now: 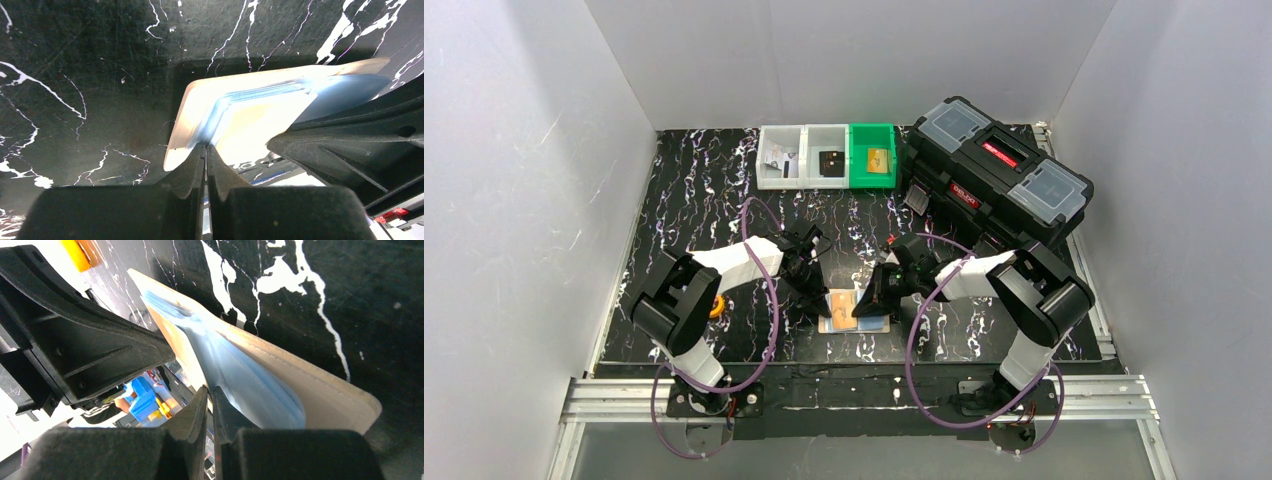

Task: Take the credit cards out of the card holder
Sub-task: Remove the credit card from the card holder.

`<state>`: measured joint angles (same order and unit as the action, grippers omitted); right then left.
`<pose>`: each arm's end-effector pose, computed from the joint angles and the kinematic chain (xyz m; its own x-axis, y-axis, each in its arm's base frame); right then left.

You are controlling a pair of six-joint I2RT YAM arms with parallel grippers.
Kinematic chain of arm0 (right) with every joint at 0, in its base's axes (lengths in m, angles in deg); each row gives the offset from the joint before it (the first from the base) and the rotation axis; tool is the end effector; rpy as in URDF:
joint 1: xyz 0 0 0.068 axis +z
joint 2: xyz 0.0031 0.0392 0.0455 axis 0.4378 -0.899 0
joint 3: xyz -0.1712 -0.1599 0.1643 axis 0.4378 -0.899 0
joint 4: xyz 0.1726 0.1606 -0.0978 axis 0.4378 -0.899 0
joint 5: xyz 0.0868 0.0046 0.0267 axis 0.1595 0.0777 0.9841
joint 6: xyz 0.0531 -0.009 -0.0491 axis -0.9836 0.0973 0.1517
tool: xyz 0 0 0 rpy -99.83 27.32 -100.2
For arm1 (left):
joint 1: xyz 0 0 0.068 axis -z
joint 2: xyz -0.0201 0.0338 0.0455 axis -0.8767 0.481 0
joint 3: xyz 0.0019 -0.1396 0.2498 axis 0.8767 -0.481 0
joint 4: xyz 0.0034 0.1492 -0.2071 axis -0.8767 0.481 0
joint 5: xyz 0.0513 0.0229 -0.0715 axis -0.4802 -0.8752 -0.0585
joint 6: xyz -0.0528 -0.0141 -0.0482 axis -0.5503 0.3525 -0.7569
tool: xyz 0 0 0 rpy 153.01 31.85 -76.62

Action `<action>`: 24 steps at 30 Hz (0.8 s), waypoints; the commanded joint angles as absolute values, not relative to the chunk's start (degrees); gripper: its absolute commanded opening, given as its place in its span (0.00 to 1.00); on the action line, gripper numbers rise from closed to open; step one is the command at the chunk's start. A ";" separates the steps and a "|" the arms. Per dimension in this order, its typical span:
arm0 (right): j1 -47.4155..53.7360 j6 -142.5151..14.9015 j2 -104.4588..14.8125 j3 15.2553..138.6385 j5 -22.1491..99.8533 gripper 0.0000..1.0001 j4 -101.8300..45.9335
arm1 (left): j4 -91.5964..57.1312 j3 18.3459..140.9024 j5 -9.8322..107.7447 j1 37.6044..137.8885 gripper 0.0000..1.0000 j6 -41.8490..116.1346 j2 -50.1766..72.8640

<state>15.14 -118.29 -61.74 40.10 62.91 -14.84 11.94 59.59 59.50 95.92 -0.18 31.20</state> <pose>0.2188 0.2332 0.1231 -0.9922 0.1246 0.0061 0.0819 0.6138 0.7852 0.2396 -0.1896 0.1473 -0.9822 -0.1880 0.0059 -0.1701 0.8743 -0.4546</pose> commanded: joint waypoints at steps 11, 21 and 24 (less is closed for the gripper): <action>13.19 -117.33 -60.52 37.33 61.91 0.04 -13.54 | 14.18 56.64 50.61 96.56 0.00 -0.37 34.91; 12.61 -115.47 -59.54 37.11 62.11 0.23 -14.42 | 14.12 56.84 50.62 96.48 0.00 -0.21 35.19; 12.61 -115.68 -61.08 37.77 63.82 0.32 -12.99 | 14.09 56.91 50.79 96.49 0.00 -0.07 35.34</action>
<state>12.95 -116.50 -60.01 37.85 62.52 -14.05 11.92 59.59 59.61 95.92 -1.03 31.35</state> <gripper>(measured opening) 0.288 0.008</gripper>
